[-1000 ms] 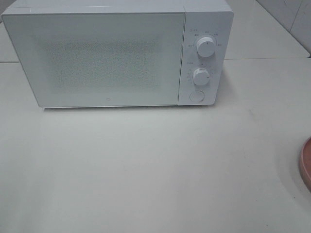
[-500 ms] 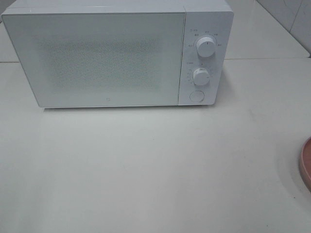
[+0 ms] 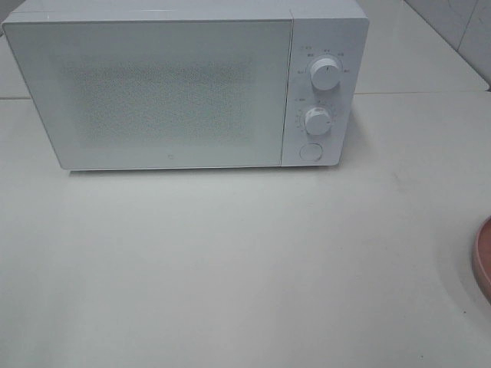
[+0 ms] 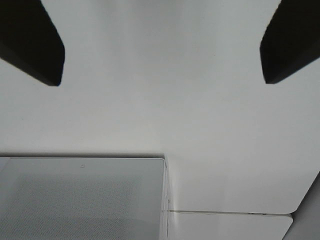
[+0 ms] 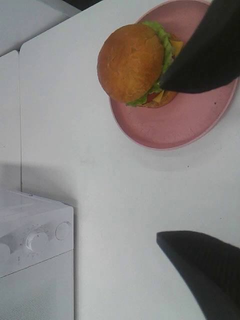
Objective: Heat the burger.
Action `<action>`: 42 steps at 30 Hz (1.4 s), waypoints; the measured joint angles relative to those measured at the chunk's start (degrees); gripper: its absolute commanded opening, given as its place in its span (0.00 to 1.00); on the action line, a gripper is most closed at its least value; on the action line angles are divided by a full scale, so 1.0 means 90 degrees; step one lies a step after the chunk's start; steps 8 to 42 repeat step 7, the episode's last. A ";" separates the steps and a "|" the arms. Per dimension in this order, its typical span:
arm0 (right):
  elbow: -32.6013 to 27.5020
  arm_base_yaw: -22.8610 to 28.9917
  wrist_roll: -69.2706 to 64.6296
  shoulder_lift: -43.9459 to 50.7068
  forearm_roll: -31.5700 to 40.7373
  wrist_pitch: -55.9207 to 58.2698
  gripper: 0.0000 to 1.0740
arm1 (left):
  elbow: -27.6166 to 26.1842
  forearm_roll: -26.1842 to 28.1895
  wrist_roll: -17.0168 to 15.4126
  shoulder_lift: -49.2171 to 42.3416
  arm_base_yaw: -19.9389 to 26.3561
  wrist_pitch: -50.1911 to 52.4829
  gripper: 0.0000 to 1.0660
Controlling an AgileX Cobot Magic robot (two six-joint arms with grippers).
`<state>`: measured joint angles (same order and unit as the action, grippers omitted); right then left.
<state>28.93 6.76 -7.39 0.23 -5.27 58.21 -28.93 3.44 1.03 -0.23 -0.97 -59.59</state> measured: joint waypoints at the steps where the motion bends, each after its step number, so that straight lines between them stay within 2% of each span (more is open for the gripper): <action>1: 0.0000 0.0000 0.0000 0.0000 0.0000 0.0000 0.68 | 0.0000 0.0000 0.0000 0.0000 0.0000 0.0000 0.94; 42: 0.0000 0.0000 0.0000 0.0000 0.0000 0.0000 0.68 | 0.0000 0.0000 0.0000 0.0000 0.0000 0.0000 0.94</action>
